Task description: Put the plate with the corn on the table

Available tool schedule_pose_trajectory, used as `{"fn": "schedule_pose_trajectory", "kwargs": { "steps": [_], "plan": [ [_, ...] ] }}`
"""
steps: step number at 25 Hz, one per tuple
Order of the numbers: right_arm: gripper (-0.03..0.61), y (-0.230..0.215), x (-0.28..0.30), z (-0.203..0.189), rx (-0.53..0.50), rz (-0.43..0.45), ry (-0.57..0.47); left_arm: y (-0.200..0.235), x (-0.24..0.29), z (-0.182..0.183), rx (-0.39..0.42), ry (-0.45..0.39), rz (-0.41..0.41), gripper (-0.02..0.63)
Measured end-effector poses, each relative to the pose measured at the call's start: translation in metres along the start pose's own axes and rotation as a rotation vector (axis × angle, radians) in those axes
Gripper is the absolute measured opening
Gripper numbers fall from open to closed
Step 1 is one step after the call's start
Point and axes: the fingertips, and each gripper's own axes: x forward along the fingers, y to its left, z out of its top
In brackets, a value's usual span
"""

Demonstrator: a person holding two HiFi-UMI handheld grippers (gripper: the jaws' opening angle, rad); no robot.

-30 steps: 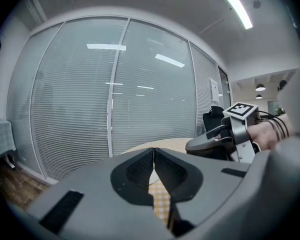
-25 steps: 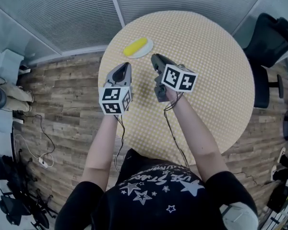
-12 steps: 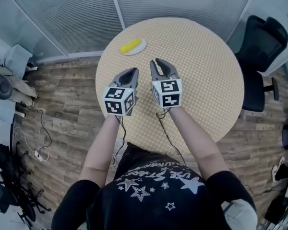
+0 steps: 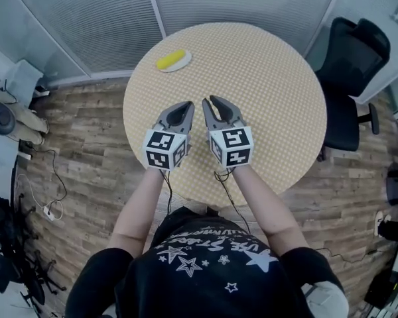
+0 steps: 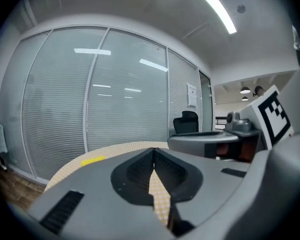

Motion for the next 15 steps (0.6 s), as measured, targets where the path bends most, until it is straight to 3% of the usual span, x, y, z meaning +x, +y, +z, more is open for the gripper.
{"fn": "schedule_pose_trajectory", "kwargs": {
  "steps": [2, 7, 15],
  "plan": [
    [0.069, -0.001, -0.008, 0.004, -0.005, -0.015, -0.013, -0.007, 0.002, 0.002, 0.026, -0.007, -0.013, 0.008],
    [0.069, 0.003, -0.023, 0.009, -0.077, -0.069, -0.032, -0.006, -0.006, 0.003, 0.005, -0.036, -0.012, 0.008],
    [0.066, 0.046, -0.055, 0.004, -0.028, -0.117, -0.024, 0.013, -0.077, -0.016, -0.041, -0.021, -0.010, 0.008]
  ]
}}
